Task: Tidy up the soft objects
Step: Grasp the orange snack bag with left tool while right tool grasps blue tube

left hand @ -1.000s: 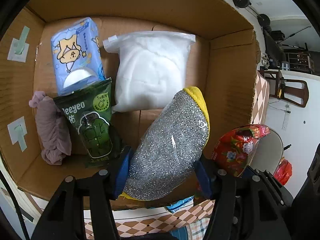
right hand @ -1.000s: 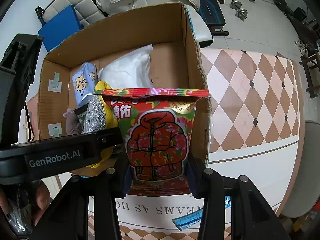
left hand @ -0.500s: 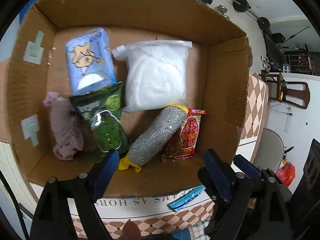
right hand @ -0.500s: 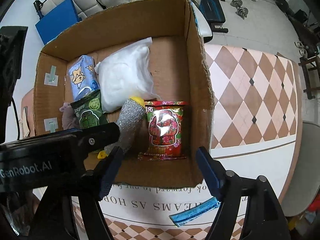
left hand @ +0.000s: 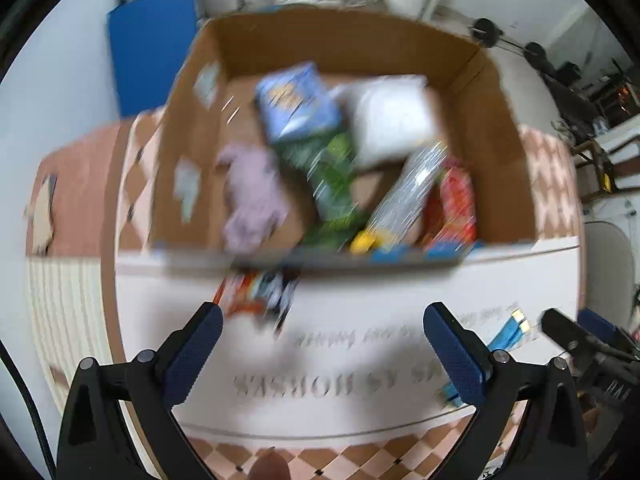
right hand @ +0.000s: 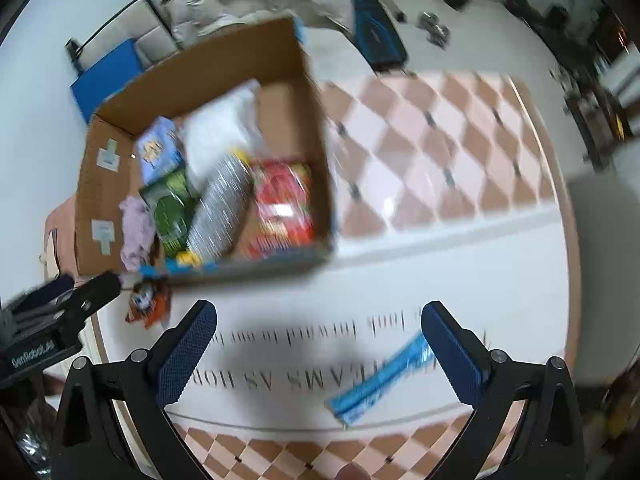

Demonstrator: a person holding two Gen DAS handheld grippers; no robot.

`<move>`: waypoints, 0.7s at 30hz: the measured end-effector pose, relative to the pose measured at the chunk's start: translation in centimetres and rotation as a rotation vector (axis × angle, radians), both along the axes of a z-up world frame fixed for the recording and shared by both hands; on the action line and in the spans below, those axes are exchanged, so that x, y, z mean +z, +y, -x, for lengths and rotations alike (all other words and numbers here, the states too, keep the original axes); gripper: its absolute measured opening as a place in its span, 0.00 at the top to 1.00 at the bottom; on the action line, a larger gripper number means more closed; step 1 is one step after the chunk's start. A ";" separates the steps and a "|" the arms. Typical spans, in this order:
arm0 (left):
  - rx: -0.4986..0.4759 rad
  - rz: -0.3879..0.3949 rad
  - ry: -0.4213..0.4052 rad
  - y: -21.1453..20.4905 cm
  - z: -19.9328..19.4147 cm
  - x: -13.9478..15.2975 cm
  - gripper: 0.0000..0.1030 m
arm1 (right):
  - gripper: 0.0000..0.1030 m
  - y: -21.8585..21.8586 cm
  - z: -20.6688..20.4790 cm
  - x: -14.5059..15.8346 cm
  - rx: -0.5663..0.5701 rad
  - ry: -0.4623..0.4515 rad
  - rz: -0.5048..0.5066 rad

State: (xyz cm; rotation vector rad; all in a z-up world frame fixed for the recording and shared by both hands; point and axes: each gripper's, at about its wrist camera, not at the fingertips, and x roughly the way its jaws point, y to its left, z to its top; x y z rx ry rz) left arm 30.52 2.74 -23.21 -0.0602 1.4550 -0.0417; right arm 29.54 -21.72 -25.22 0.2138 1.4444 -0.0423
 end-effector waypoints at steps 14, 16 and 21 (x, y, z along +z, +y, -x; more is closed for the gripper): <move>-0.061 -0.248 -0.040 4.8 1.6 -7.8 0.00 | 0.00 -4.3 7.5 -11.7 -0.221 0.192 -0.020; -0.140 -0.265 -0.067 3.7 1.1 -7.9 0.00 | 0.00 -4.5 7.3 -12.5 -0.233 0.205 -0.021; -0.383 -0.375 -0.084 -0.5 0.2 -9.1 0.00 | 0.00 -5.1 7.2 -14.1 -0.267 0.235 -0.036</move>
